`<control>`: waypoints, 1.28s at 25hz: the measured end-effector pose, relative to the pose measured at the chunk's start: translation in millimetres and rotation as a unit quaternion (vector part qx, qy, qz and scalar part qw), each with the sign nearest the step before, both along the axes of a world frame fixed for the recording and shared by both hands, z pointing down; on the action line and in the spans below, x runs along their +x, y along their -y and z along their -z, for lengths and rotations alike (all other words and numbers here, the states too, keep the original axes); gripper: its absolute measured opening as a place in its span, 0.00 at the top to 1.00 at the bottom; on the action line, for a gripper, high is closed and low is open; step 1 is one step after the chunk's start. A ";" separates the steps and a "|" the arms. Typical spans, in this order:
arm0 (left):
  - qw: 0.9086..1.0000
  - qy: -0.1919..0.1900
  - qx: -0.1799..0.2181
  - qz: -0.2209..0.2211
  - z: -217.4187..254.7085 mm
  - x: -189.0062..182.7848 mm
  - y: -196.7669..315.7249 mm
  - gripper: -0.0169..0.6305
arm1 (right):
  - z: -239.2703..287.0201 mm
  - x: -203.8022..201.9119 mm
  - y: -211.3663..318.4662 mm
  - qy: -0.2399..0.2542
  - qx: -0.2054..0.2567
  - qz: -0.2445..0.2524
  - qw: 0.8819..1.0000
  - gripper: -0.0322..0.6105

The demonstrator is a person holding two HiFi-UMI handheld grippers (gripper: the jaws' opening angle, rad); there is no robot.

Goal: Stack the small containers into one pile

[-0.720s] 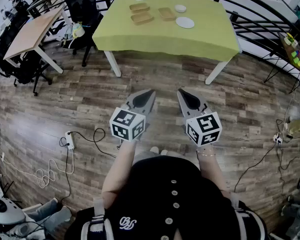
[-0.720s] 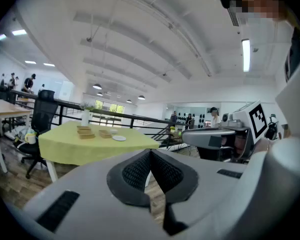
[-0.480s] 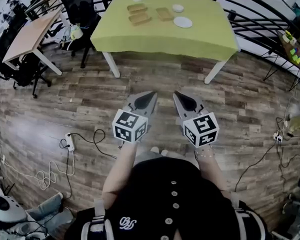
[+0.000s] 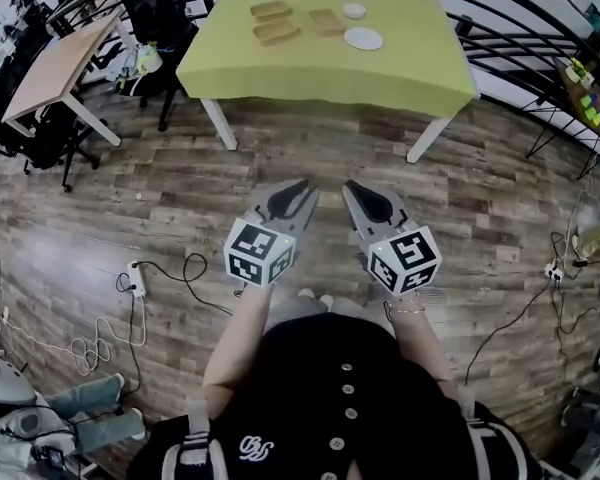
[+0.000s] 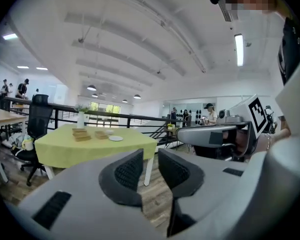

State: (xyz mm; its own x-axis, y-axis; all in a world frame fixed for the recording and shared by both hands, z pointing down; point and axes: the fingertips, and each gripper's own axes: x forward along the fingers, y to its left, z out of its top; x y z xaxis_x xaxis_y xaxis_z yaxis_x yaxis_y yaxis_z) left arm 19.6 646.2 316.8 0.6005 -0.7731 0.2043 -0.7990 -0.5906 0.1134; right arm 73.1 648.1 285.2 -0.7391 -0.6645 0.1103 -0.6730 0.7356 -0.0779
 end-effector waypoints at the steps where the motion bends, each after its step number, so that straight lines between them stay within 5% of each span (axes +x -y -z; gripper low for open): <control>1: 1.000 -0.001 -0.002 0.003 -1.3 1.0 2.3 0.75 | -0.8 5.6 3.1 0.001 0.000 -0.009 1.000 0.86; 7: 1.000 -0.015 -0.018 0.011 -11.7 17.3 7.1 0.62 | -10.6 34.8 13.5 -0.010 0.000 -0.034 0.999 0.75; 16: 0.999 -0.021 -0.031 0.029 -22.5 1.2 45.3 0.62 | -24.7 36.4 51.4 -0.023 -0.007 -0.037 0.999 0.60; 32: 0.999 -0.043 -0.017 -0.001 -12.5 -63.7 261.5 0.62 | -25.9 -25.2 252.4 -0.048 -0.003 -0.065 0.997 0.58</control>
State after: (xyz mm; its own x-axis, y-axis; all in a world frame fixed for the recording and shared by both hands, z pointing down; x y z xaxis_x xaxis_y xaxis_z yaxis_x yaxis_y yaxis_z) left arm -44.2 384.7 329.4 0.6190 -0.7648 0.1787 -0.7838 -0.5872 0.2020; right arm 47.9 395.6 311.1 -0.6326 -0.7530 0.1811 -0.7671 0.6414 -0.0125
